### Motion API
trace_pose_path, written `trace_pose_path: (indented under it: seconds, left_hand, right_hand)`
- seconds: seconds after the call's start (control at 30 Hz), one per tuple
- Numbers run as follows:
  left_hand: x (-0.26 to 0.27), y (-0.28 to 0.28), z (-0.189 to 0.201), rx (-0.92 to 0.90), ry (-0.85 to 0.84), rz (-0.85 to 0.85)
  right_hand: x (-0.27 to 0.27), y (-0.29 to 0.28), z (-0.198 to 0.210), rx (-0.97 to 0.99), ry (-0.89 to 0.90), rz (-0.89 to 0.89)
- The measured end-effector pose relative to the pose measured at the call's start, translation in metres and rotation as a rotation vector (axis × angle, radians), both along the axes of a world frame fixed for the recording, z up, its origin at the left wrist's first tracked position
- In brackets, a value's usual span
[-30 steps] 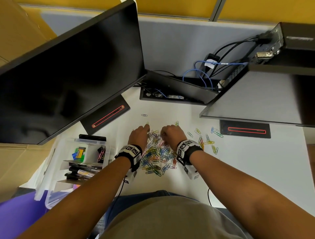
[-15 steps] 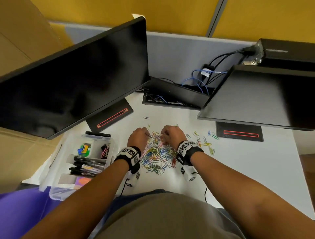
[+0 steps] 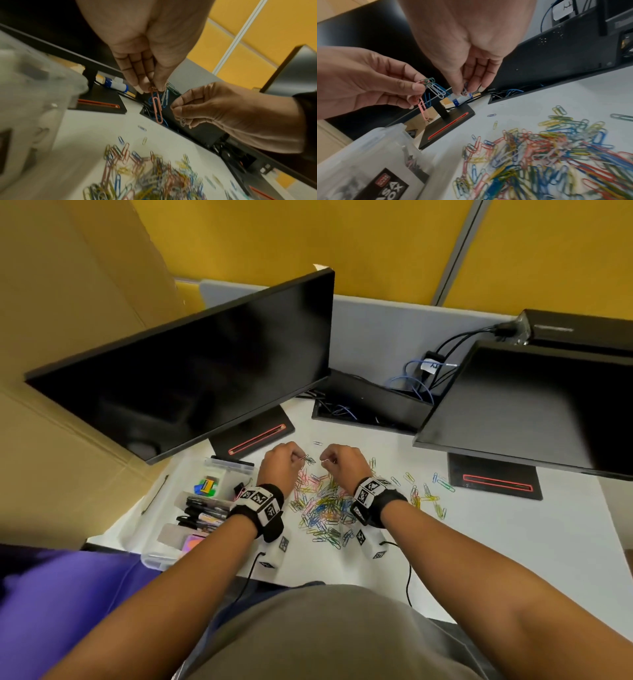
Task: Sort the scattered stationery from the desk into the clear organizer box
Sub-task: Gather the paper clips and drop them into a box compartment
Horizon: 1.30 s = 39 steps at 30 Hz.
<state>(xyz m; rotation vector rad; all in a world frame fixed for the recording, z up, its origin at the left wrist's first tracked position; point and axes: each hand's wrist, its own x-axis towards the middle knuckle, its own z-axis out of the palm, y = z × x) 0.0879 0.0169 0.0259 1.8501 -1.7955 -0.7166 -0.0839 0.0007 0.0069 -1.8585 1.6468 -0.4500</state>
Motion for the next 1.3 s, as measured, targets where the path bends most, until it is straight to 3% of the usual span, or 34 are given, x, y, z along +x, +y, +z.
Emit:
trace_pose_path:
  seconds: [0.3,0.57,0.7,1.03,1.3]
  left_hand:
    - [0.069,0.013,0.028,-0.072,0.064,0.201]
    - [0.115,0.024,0.020,-0.031,0.017,0.297]
    - [0.118,0.028,0.005,0.027,-0.061,0.260]
    - [0.128,0.033,-0.018,0.138,-0.280,-0.025]
    - [0.142,0.032,-0.021,0.052,-0.249,0.086]
  right_hand:
    - [0.069,-0.002,0.017,-0.037,-0.046,0.108]
    - [0.120,0.000,0.026,-0.075,-0.138,0.137]
    - [0.131,0.001,0.026,-0.070,-0.160,0.123]
    - [0.145,0.003,0.020,-0.018,-0.138,0.125]
    - [0.162,0.005,0.011,0.026,-0.162,0.098]
